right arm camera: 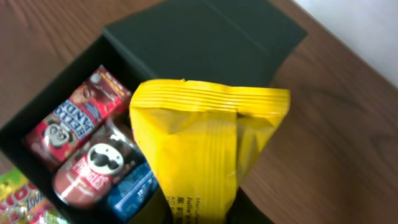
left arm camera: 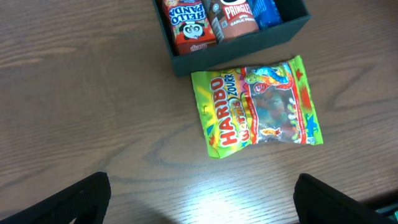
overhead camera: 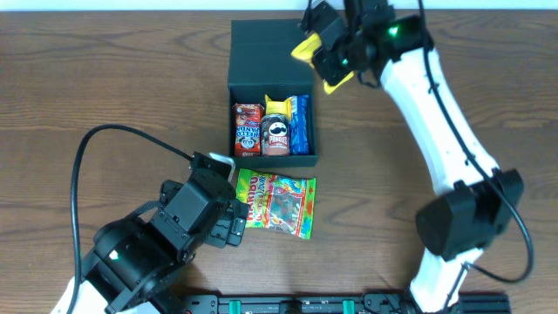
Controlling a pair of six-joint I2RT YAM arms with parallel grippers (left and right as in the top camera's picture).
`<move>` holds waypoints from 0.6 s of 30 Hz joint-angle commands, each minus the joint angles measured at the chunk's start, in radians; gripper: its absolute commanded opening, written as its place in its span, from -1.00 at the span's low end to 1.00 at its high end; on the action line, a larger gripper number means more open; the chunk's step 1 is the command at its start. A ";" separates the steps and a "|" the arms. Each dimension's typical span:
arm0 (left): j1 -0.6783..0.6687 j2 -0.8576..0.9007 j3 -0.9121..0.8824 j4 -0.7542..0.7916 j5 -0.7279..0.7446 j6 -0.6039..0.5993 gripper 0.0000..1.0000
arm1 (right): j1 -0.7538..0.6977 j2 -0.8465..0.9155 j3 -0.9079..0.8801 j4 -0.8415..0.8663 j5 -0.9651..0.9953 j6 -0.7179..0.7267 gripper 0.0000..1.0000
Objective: Pack container
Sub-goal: 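Lift the yellow bar and carry it into the black box, then push the yellow bar down beside the Pringles and open the right gripper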
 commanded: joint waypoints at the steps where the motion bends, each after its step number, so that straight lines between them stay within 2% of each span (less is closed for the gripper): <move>1: 0.002 0.002 -0.001 -0.002 -0.018 0.010 0.90 | 0.039 -0.110 -0.176 0.085 0.054 0.078 -0.55; 5: 0.002 0.002 -0.001 -0.002 -0.018 0.010 0.91 | 0.084 -0.250 -0.431 0.252 0.054 0.180 -0.51; 8: 0.002 0.002 -0.001 -0.002 -0.018 0.010 0.90 | 0.116 -0.290 -0.533 0.293 0.054 0.304 -0.55; 11: 0.002 0.002 -0.001 -0.002 -0.018 0.010 0.90 | 0.148 -0.285 -0.581 0.309 0.055 0.417 -0.62; 14: 0.002 0.002 -0.001 -0.002 -0.018 0.010 0.90 | 0.172 -0.285 -0.611 0.344 0.122 0.455 -0.62; 18: 0.002 0.002 -0.001 -0.002 -0.018 0.010 0.90 | 0.193 -0.296 -0.611 0.358 0.341 0.459 -0.47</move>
